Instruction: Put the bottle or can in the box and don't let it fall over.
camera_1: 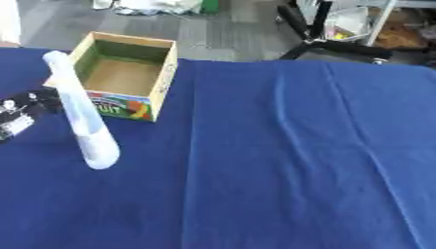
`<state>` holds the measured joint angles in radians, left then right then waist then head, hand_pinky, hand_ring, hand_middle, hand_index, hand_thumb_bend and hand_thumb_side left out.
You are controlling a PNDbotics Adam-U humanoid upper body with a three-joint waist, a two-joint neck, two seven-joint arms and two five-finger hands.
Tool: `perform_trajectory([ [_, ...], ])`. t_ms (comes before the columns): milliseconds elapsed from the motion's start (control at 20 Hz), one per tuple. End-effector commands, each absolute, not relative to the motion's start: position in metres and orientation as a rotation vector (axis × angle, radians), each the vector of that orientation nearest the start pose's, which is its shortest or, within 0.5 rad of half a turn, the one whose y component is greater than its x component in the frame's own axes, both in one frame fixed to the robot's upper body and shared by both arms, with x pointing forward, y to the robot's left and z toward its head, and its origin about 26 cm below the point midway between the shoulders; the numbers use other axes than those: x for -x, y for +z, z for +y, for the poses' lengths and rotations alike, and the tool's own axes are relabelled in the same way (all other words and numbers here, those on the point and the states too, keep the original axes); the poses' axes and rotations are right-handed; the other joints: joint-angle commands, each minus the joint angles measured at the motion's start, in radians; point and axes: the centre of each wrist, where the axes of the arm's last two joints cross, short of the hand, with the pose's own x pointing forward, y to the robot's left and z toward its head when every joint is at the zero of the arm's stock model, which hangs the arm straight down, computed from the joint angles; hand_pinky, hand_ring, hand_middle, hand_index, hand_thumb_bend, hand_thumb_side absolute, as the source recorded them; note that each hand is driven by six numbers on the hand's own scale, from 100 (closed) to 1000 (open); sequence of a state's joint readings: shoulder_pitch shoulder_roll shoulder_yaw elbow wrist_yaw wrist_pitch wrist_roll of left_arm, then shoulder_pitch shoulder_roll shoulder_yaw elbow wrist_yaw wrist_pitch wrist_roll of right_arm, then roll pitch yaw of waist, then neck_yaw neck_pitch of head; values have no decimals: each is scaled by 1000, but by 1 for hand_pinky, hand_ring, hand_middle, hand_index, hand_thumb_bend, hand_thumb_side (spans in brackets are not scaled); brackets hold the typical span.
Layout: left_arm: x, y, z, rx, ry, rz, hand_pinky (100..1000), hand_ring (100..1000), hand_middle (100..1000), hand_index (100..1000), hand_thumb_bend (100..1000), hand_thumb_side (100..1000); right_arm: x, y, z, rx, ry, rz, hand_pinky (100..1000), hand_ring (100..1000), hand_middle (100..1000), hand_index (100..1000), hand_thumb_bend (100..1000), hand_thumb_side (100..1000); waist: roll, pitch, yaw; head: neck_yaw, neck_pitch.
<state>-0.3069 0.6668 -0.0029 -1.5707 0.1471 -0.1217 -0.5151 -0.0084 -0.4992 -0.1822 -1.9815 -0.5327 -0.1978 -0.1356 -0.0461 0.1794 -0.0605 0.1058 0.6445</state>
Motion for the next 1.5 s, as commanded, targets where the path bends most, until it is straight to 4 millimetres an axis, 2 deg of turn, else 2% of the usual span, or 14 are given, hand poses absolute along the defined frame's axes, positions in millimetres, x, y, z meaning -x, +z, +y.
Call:
perform_trajectory([
  [50,-343,162,372,-45,-1000,-1740,1000,994,964,951,100,562,-258,169,-356,37,-68,-2247,973,1000,1000,1000,100,525,2,-7,0,7,-17],
  [300,-344,159,373,-1,-999,-1719,1000,1000,980,965,100,538,-258,169,-356,36,-71,-2245,973,1000,1000,1000,100,525,2,-8,2,8,-21],
  [550,-344,156,374,-4,-991,-1703,1000,1000,986,979,100,564,-258,168,-356,35,-69,-2243,973,1000,1000,1000,100,525,1,-7,3,10,-28],
  [700,-346,156,371,2,-1001,-1704,1000,976,922,951,100,716,-258,168,-355,34,-66,-2242,973,1000,1000,1000,100,526,1,-7,2,9,-30],
  [750,-347,157,371,4,-1003,-1707,1000,970,906,944,100,734,-258,168,-355,34,-66,-2241,973,1000,1000,1000,100,526,1,-6,2,9,-30],
  [900,-349,158,368,7,-1014,-1713,1000,953,872,926,207,795,-258,167,-354,36,-63,-2238,973,1000,1000,1000,100,526,3,-4,1,8,-28],
  [1450,-355,165,362,-50,-1026,-1745,1000,968,894,935,188,785,-259,167,-354,37,-50,-2242,972,1000,1000,1000,100,527,5,-1,-1,4,-25],
  [1500,-356,167,363,-63,-1021,-1748,1000,960,897,935,112,762,-259,167,-354,36,-50,-2243,972,1000,1000,1000,100,527,5,1,-1,10,-28],
])
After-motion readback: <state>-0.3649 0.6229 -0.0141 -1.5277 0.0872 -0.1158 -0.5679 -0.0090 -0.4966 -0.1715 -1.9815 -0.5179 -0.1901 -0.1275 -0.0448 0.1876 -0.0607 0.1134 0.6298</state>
